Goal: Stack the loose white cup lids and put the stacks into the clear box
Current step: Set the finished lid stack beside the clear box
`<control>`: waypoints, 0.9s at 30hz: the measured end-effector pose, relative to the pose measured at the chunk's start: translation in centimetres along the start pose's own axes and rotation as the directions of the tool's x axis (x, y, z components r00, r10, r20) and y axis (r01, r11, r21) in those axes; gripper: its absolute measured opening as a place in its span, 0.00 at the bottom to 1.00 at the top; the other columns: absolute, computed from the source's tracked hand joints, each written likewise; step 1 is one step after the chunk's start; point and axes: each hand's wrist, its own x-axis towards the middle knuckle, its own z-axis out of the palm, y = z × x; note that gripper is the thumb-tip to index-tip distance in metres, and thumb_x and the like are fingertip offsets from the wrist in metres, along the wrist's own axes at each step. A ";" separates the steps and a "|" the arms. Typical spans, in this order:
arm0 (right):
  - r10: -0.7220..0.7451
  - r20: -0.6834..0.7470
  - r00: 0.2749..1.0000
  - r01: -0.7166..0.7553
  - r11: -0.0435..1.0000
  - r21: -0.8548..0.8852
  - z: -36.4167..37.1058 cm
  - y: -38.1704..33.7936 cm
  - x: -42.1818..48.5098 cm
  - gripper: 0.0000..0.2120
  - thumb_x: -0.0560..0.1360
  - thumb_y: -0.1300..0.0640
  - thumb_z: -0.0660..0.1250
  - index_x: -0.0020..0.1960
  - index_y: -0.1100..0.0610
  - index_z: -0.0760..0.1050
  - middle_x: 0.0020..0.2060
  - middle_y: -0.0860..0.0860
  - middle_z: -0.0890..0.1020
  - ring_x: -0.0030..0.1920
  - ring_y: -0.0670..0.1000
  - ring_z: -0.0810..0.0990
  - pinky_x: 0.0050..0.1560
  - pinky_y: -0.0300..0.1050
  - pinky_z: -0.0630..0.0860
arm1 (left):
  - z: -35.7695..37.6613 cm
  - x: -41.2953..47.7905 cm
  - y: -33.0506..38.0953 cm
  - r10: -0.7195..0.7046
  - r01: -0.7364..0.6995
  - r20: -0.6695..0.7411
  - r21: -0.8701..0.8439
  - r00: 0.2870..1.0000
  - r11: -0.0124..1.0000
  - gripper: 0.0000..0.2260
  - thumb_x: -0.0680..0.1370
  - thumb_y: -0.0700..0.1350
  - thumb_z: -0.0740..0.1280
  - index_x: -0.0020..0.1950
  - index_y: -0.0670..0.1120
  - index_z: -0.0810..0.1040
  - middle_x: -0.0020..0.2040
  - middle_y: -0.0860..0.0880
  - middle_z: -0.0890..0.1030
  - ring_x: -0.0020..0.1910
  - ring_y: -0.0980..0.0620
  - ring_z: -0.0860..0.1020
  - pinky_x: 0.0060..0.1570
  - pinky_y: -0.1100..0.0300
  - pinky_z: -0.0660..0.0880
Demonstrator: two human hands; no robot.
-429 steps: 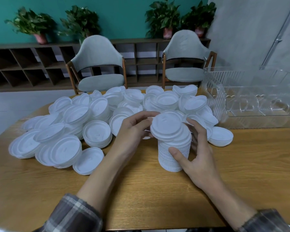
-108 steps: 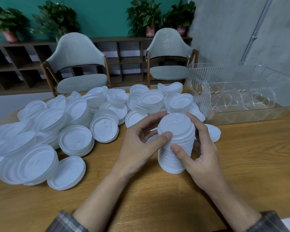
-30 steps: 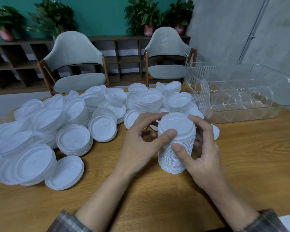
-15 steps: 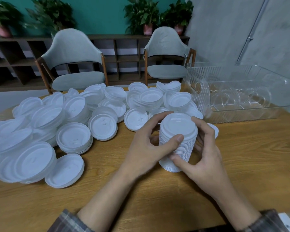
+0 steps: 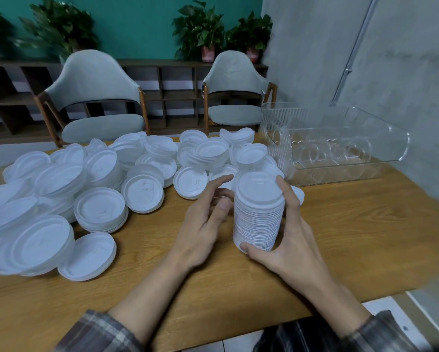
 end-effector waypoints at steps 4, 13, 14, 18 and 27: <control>0.033 -0.009 0.999 -0.033 0.999 -0.012 -1.8 0.5 -1.1 0.63 0.64 0.50 0.85 0.80 0.31 0.43 0.68 0.25 0.61 0.67 0.36 0.69 0.60 0.21 0.64 | 0.1 -0.3 -0.2 -0.013 0.016 -0.037 0.094 0.999 0.995 0.21 0.82 0.62 0.58 0.67 0.52 0.80 0.53 0.55 0.84 0.52 0.53 0.83 0.50 0.60 0.77; 0.075 -0.127 0.989 -0.085 0.994 -0.068 -7.4 3.3 -3.1 0.65 0.63 0.52 0.86 0.79 0.29 0.41 0.70 0.23 0.59 0.67 0.32 0.64 0.59 0.19 0.60 | 2.8 0.5 -0.3 0.143 -0.238 0.214 0.530 0.966 0.814 0.07 0.79 0.43 0.72 0.56 0.50 0.83 0.46 0.62 0.78 0.45 0.61 0.77 0.45 0.68 0.72; 0.084 -0.137 0.987 -0.096 0.992 -0.082 -8.1 3.7 -3.2 0.65 0.63 0.52 0.86 0.79 0.30 0.41 0.71 0.26 0.61 0.68 0.34 0.64 0.61 0.23 0.62 | 3.4 0.8 -0.1 0.146 -0.257 0.240 0.539 0.960 0.802 0.06 0.80 0.44 0.72 0.57 0.50 0.83 0.46 0.61 0.78 0.45 0.61 0.77 0.45 0.66 0.73; 0.123 -0.178 0.976 -0.146 0.981 -0.125 -10.5 5.4 -3.4 0.66 0.64 0.52 0.86 0.81 0.32 0.39 0.77 0.42 0.65 0.71 0.42 0.66 0.66 0.44 0.65 | 6.7 1.8 0.2 0.142 -0.316 0.330 0.564 0.933 0.763 0.06 0.81 0.48 0.68 0.55 0.51 0.83 0.47 0.59 0.78 0.43 0.61 0.75 0.44 0.60 0.74; 0.157 -0.310 0.938 -0.224 0.955 -0.193 -15.6 10.3 -2.1 0.66 0.64 0.51 0.86 0.81 0.34 0.40 0.80 0.44 0.63 0.76 0.49 0.67 0.69 0.48 0.64 | 11.6 4.3 -0.9 0.160 -0.389 0.427 0.527 0.890 0.756 0.08 0.81 0.49 0.66 0.52 0.50 0.83 0.45 0.54 0.80 0.47 0.54 0.77 0.48 0.52 0.76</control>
